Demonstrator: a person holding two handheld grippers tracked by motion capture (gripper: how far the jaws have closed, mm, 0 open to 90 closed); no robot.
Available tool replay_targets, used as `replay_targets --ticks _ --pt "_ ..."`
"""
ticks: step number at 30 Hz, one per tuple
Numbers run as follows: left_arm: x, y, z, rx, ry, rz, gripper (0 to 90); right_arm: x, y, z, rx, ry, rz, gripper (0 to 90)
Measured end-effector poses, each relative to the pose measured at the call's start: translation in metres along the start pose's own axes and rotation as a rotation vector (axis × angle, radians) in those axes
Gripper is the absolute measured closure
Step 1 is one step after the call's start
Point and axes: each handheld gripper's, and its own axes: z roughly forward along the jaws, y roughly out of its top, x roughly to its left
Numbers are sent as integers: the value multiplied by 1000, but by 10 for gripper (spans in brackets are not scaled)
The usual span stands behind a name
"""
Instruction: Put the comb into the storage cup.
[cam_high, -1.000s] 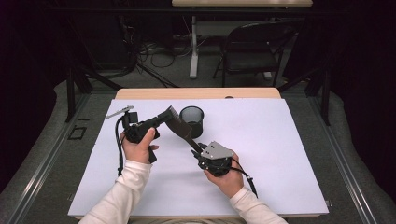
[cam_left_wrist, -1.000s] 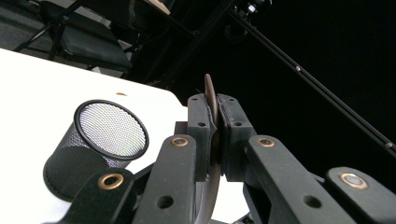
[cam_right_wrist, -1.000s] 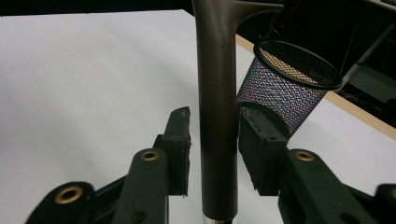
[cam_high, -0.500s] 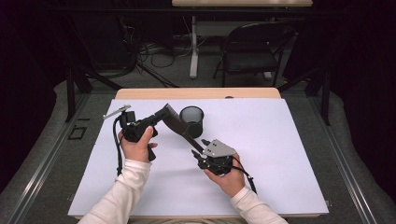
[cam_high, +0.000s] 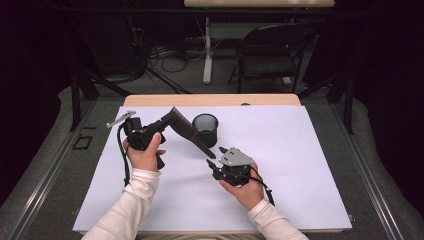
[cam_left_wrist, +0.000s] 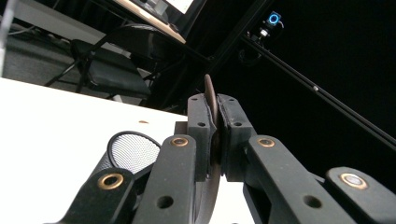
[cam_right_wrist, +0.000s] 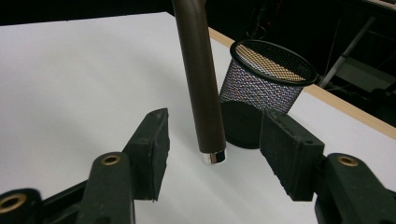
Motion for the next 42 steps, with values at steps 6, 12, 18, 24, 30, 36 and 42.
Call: replay_targets --ticks 6,12,18,24,30,36,42 --pt "3 3 0 -8 15 1 849 -1 0 1 4 -1 8 395" --pt "4 8 0 -18 25 5 849 0 0 1 -5 7 16 301" --pt "4 15 0 -32 31 6 849 0 0 2 -6 7 21 229" --pt "1 24 1 -41 37 14 849 1 0 3 0 16 33 177" --pt "-2 34 4 -55 45 23 849 1 0 5 10 20 40 144" --pt "-5 45 8 -59 56 40 849 1 0 4 20 31 46 141" --pt "-5 56 12 -70 64 33 849 -2 0 2 30 38 63 134"
